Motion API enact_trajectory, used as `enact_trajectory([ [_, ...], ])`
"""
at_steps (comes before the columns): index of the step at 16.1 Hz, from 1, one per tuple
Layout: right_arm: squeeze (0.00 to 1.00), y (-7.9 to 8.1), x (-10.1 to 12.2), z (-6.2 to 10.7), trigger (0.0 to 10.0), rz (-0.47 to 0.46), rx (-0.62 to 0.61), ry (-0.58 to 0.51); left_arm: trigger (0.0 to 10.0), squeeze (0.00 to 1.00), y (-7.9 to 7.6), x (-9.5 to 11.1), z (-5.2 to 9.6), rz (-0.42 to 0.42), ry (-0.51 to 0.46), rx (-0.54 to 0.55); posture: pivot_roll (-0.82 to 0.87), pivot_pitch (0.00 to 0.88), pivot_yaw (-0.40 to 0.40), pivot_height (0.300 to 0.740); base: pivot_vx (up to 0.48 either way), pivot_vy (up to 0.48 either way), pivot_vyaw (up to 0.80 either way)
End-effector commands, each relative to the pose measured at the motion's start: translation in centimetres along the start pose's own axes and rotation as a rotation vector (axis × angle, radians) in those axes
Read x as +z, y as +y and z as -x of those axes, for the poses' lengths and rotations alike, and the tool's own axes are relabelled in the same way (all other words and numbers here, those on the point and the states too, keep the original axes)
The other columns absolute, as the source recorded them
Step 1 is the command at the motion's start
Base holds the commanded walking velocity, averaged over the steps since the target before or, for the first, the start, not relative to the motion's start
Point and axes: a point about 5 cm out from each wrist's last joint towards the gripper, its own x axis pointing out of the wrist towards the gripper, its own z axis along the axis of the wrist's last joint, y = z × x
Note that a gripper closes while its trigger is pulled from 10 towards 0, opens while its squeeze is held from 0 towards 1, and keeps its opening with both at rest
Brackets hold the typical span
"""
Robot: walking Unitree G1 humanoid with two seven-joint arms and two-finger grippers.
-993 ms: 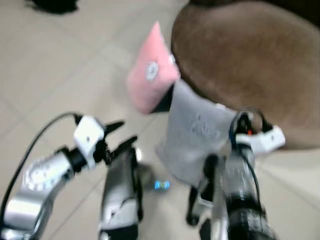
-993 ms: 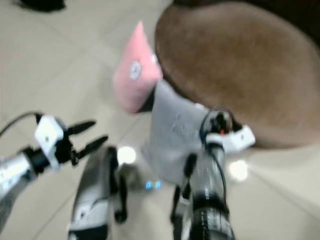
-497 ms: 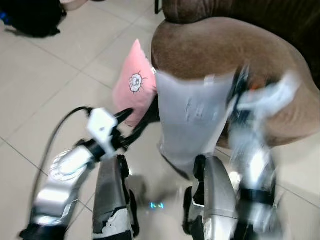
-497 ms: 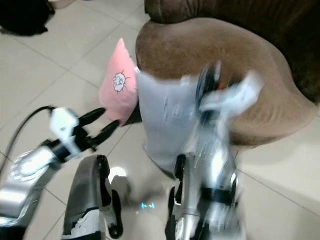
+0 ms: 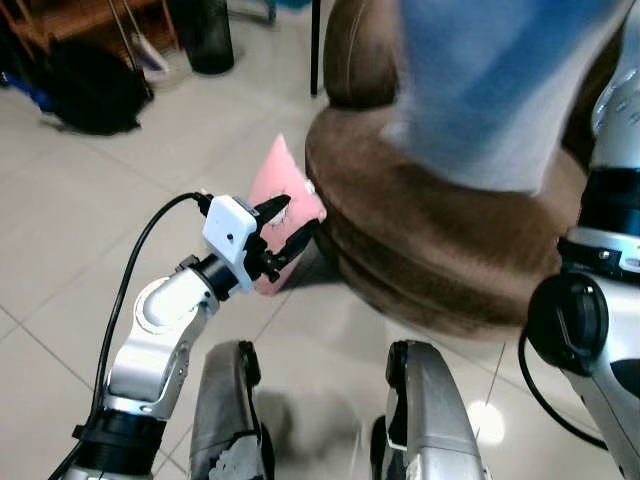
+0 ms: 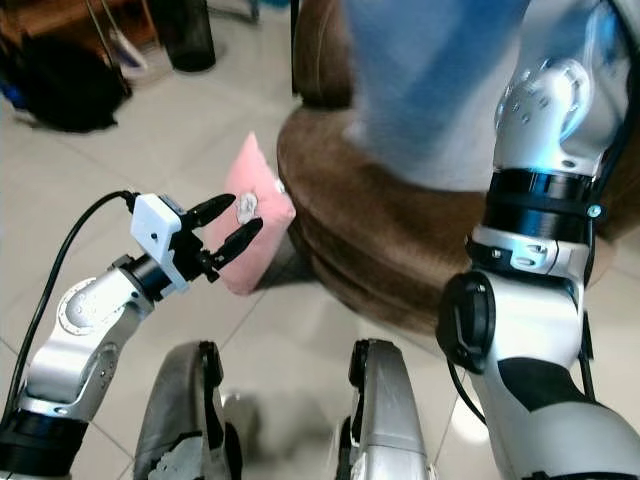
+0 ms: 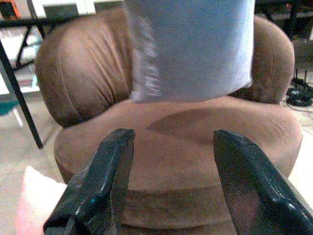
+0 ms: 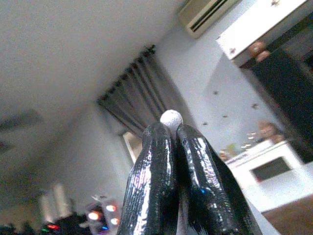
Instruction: Move the pillow to the sofa from floor
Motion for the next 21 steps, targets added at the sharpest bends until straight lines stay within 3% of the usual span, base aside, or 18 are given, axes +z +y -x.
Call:
enact_trajectory([
  [1, 0.0, -0.8, -1.0, 1.0, 0.0, 0.065, -0.009, 0.024, 10.0, 0.0, -0.2, -0.5, 0.1, -0.005, 0.015, 0.008, 0.05, 0.041, -0.016, 0.531, 0.0, 0.0, 0.0],
  [2, 0.0, -2.3, -4.2, 3.6, 3.3, 0.139, -0.039, 0.17, 10.0, 0.0, -0.3, -0.8, 0.1, -0.008, 0.025, 0.023, 0.05, 0.039, -0.016, 0.531, 0.0, 0.0, 0.0],
  [3, 0.0, -3.1, -6.2, 5.5, 10.0, 0.156, -0.055, 0.267, 10.0, 0.0, -0.2, -1.0, 0.1, -0.015, 0.028, 0.041, 0.05, 0.037, -0.016, 0.531, 0.0, 0.0, 0.0],
  [5, 0.0, -5.9, -12.0, 13.7, 10.0, 0.207, -0.146, 0.58, 10.0, 0.0, 0.0, -1.3, -0.1, -0.026, 0.04, 0.095, 0.05, 0.032, -0.024, 0.531, 0.0, 0.0, 0.0],
  [7, 0.0, -7.6, -14.0, 19.2, 10.0, 0.236, -0.206, 0.75, 10.0, 0.0, 0.3, -1.5, -0.4, -0.04, 0.052, 0.138, 0.06, 0.029, -0.036, 0.531, 0.0, 0.0, 0.0],
  [10, 0.0, -7.9, -13.3, 20.7, 10.0, 0.159, -0.226, 0.77, 10.0, 0.0, 0.9, -1.6, -0.3, -0.043, 0.077, 0.188, 0.08, 0.026, -0.042, 0.536, 0.0, 0.0, 0.0],
  [13, 0.0, -7.3, -11.9, 20.1, 10.0, 0.177, -0.22, 0.723, 10.0, 0.0, 1.3, -1.4, -0.7, -0.061, 0.08, 0.253, 0.07, 0.024, -0.048, 0.571, 0.0, 0.0, 0.0],
  [21, 0.0, -6.6, -11.4, 19.4, 10.0, 0.181, -0.214, 0.737, 10.0, 0.0, 1.6, -1.2, -0.9, -0.062, 0.092, 0.319, 0.08, 0.024, -0.064, 0.646, 0.0, 0.0, 0.0],
])
